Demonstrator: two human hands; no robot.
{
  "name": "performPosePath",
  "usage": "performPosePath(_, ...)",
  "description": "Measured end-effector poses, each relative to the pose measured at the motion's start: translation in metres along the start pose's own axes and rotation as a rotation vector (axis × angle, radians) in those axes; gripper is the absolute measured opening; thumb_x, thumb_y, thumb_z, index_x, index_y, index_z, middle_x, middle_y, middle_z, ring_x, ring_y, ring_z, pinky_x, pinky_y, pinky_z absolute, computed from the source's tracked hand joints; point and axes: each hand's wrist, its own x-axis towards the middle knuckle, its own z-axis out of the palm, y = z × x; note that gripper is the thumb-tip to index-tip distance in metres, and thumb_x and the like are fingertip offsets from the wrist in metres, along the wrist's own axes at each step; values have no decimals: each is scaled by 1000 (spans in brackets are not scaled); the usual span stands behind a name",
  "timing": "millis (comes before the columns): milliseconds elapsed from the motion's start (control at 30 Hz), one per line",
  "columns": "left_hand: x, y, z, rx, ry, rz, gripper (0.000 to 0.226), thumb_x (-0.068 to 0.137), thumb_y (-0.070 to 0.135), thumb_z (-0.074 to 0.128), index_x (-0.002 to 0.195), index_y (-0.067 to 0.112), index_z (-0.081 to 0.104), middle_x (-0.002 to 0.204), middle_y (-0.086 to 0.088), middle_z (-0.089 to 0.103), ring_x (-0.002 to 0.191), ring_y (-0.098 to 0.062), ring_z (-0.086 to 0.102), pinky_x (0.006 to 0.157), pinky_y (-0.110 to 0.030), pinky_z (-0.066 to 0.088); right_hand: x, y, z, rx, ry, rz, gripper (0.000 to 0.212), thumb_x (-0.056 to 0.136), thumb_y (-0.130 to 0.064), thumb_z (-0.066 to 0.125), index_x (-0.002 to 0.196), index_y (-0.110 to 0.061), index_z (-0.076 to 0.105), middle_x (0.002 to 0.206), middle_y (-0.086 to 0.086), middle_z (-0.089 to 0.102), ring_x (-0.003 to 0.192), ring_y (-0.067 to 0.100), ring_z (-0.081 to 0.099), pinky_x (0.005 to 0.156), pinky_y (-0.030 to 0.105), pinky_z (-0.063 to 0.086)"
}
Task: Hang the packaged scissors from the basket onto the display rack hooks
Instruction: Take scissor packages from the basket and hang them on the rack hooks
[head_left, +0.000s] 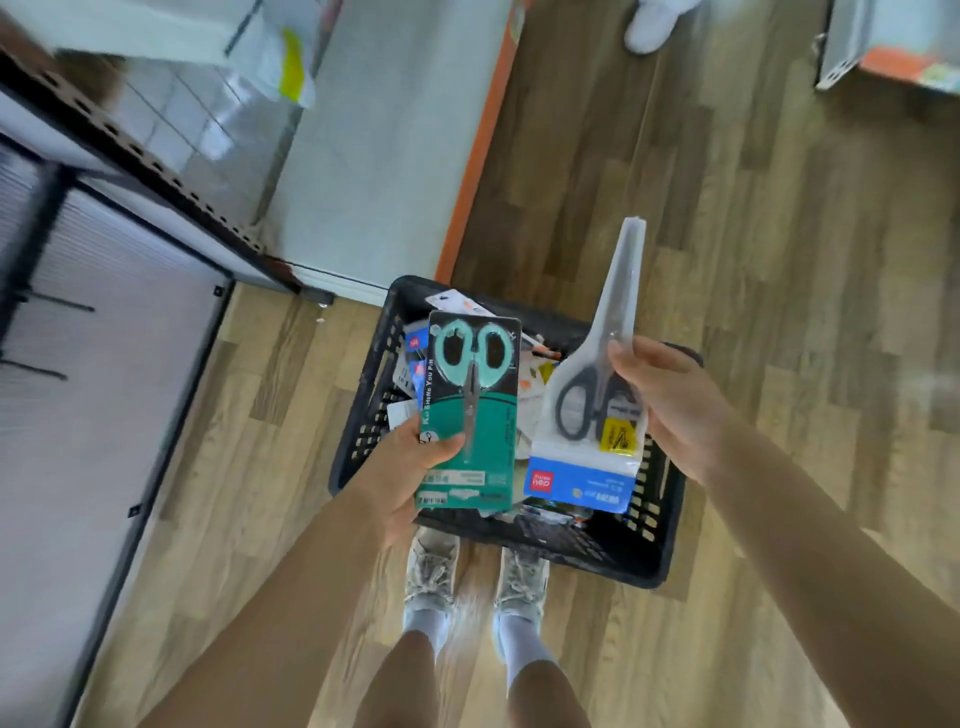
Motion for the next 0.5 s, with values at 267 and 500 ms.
performPosePath(267, -124, 82, 9, -45, 120, 240, 20, 88, -5, 55, 104, 5, 62, 98, -16, 70, 80, -29, 67, 77, -42, 54, -84, -117, 45, -67, -80, -208, 17, 95, -17, 51, 87, -12, 66, 73, 2, 71, 67, 16, 67, 64, 29, 51)
performPosePath(500, -248, 127, 2, -194, 179, 466, 21, 88, -3, 52, 106, 1, 64, 91, -18, 72, 69, -27, 71, 64, -40, 59, -177, -209, 113, -214, -222, -397, 19, 95, -14, 53, 83, -5, 65, 73, 6, 68, 69, 17, 64, 69, 26, 50)
